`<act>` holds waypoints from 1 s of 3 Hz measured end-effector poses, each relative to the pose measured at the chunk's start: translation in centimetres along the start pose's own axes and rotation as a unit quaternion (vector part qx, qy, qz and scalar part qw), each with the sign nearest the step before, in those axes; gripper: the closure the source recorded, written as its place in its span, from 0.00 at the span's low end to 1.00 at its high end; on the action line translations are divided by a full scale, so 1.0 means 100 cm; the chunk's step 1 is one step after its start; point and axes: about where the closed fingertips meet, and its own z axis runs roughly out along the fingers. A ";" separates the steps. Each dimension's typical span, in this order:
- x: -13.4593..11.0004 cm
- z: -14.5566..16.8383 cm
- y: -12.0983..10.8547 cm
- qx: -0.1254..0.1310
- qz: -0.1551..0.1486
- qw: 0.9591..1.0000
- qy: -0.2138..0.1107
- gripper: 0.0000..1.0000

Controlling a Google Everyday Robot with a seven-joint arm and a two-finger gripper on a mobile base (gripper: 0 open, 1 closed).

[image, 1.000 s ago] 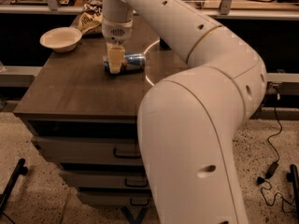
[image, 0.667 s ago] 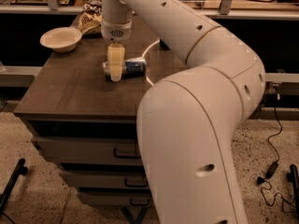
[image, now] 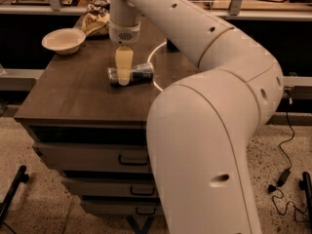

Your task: Knock redbull can over

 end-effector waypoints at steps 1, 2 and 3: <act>0.026 -0.023 0.003 0.020 0.010 1.000 0.005 0.00; 0.046 -0.049 0.006 0.039 0.016 0.999 0.008 0.00; 0.053 -0.073 0.009 0.059 0.011 0.998 0.008 0.00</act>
Offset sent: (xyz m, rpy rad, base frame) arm -0.0127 -0.0905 0.0692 -0.0041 -0.1082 -0.0734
